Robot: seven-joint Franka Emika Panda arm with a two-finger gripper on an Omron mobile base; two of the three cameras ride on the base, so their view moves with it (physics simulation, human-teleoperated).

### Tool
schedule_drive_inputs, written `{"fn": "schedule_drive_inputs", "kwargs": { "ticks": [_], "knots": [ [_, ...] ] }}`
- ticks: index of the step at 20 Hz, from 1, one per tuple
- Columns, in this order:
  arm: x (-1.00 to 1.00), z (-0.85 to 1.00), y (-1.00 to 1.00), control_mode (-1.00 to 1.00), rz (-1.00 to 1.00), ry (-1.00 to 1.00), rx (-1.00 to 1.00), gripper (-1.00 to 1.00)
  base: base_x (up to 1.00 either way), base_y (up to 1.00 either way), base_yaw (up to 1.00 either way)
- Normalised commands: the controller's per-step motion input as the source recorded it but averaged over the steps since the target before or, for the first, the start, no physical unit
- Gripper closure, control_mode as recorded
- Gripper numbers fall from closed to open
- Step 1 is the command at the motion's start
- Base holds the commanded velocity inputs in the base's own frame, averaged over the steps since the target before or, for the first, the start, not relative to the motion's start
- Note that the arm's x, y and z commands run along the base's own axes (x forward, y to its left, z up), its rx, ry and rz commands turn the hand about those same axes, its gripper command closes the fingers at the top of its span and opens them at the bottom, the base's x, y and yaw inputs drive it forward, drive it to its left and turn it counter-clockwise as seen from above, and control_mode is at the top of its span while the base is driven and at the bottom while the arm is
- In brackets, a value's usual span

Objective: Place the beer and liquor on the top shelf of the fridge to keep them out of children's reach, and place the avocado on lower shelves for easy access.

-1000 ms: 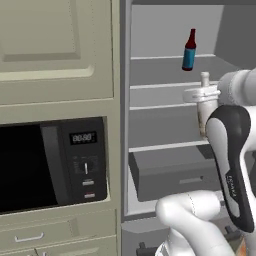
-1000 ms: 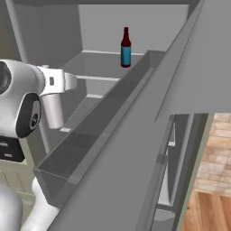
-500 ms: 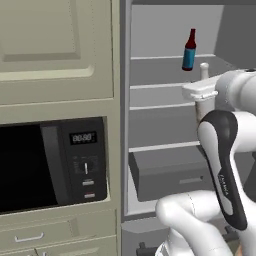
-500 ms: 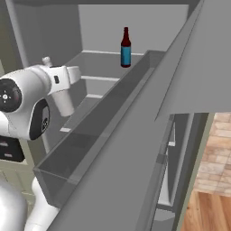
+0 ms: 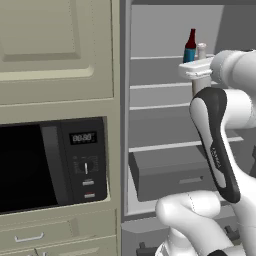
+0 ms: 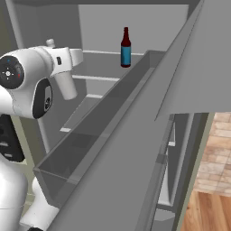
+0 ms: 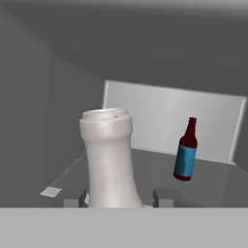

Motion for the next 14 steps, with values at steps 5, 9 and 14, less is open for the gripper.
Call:
{"fn": "schedule_drive_inputs", "kwargs": {
  "ticks": [5, 9, 14],
  "knots": [
    [0.34, 0.14, -0.14, -1.0, -0.06, -0.01, 0.09, 1.0, 0.0, 0.0, 0.0],
    [0.42, 0.06, -0.33, -1.0, -0.02, -0.06, 0.1, 1.0, 0.0, 0.0, 0.0],
    [0.47, 0.09, -0.4, -1.0, 0.0, -0.04, 0.1, 1.0, 0.0, 0.0, 0.0]
  ]
}}
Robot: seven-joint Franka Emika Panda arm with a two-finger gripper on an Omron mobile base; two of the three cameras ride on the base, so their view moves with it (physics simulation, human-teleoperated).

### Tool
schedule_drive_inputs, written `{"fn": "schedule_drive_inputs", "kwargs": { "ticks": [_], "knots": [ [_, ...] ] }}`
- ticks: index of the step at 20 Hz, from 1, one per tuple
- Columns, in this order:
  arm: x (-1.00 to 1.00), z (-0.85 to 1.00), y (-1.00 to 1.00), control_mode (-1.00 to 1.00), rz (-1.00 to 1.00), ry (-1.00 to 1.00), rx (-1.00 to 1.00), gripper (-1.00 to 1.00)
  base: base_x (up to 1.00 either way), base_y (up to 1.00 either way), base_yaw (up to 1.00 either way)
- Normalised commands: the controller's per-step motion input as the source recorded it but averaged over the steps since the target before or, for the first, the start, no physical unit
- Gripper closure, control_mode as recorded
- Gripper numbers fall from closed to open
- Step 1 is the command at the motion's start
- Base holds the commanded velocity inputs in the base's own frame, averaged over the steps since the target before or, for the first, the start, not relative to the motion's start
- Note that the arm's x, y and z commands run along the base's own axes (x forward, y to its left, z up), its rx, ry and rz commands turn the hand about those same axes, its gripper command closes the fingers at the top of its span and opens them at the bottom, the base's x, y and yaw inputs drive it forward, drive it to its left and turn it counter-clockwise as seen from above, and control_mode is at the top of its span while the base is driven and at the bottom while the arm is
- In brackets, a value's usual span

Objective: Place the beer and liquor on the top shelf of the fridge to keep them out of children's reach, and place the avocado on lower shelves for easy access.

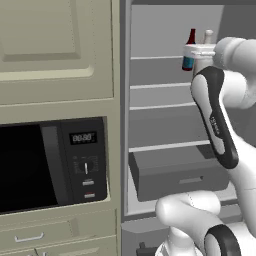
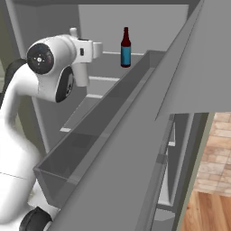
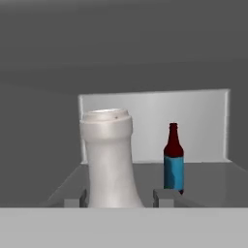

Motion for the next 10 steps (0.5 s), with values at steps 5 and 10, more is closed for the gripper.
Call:
{"fn": "schedule_drive_inputs", "kwargs": {
  "ticks": [5, 10],
  "knots": [
    [0.55, 0.14, -0.28, -1.0, 0.0, 0.0, 0.1, 1.0, 0.0, 0.0, 0.0],
    [0.53, 0.2, -0.03, -1.0, 0.0, 0.0, 0.12, 1.0, 0.0, 0.0, 0.0]
  ]
}}
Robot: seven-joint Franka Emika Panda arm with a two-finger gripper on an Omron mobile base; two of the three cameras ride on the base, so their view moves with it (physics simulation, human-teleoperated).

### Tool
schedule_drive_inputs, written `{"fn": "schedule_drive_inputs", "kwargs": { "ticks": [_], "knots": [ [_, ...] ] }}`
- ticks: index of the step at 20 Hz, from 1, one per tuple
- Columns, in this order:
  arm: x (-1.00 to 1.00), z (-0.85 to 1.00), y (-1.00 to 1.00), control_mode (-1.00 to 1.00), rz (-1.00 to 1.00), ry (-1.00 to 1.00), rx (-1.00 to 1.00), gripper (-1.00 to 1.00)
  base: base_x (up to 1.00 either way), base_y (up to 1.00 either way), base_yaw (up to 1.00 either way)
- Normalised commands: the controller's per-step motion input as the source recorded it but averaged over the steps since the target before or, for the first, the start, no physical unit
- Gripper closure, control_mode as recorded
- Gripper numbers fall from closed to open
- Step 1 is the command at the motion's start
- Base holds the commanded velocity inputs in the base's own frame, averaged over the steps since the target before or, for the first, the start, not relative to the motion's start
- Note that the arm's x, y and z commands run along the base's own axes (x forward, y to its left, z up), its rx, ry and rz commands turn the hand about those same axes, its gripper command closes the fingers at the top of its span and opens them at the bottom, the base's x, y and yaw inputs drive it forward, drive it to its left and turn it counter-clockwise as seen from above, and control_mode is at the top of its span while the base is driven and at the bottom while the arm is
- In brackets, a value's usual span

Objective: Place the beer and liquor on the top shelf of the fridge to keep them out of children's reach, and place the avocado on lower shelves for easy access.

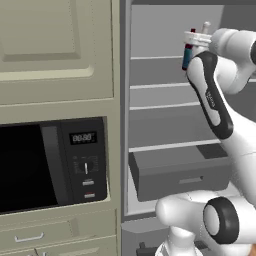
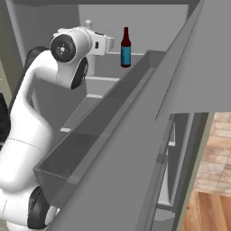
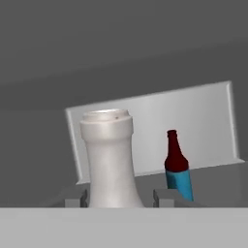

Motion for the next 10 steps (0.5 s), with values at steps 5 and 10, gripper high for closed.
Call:
{"fn": "schedule_drive_inputs", "kwargs": {
  "ticks": [5, 10],
  "knots": [
    [0.55, 0.03, 0.0, -1.0, 0.0, 0.0, 0.03, 1.0, 0.0, 0.0, 0.0],
    [0.52, -0.01, 0.0, -1.0, 0.0, 0.0, 0.0, 1.0, 0.0, 0.0, 0.0]
  ]
}}
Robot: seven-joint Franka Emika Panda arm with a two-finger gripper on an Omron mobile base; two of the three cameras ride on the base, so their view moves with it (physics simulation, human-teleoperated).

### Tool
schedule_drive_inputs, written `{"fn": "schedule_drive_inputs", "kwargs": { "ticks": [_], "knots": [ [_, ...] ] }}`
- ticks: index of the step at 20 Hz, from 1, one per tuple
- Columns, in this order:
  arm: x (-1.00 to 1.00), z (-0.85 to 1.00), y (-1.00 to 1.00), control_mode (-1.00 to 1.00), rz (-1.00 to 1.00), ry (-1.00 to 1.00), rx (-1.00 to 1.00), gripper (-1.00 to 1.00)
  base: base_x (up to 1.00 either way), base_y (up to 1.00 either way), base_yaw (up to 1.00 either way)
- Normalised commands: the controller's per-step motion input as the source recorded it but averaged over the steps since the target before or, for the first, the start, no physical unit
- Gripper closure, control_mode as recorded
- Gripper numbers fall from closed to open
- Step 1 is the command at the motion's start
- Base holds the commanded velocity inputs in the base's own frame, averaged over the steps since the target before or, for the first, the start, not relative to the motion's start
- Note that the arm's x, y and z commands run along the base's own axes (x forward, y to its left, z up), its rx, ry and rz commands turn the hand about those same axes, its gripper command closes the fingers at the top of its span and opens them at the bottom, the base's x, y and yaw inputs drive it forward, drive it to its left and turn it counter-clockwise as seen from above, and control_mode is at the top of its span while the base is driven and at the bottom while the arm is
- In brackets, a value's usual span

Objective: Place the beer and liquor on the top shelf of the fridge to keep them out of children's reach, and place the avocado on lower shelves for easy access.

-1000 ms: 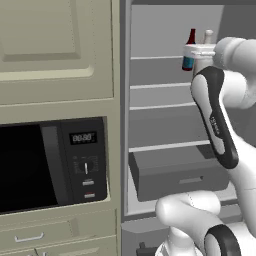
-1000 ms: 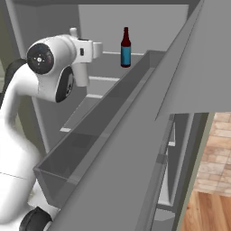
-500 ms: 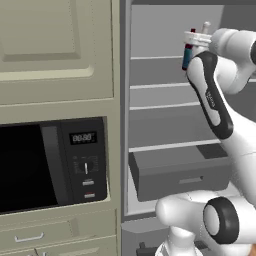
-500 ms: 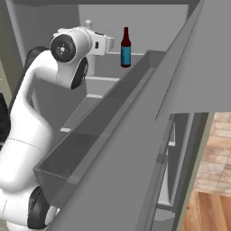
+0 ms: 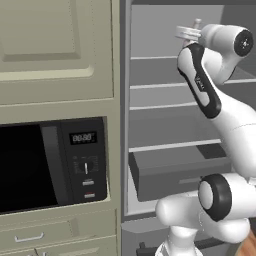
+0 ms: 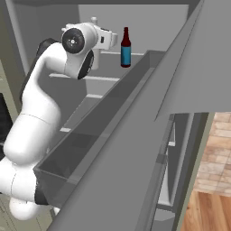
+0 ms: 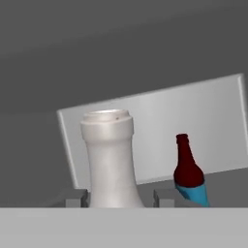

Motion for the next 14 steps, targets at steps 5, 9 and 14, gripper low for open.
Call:
{"fn": "schedule_drive_inputs", "kwargs": {
  "ticks": [5, 9, 14],
  "knots": [
    [0.47, -0.22, 0.0, -1.0, 0.0, 0.0, -0.06, 1.0, 0.0, 0.0, 0.0],
    [0.39, -0.32, 0.0, -1.0, 0.0, 0.0, -0.14, 1.0, 0.0, 0.0, 0.0],
    [0.37, -0.28, 0.0, -1.0, 0.0, 0.0, -0.14, 1.0, 0.0, 0.0, 0.0]
  ]
}}
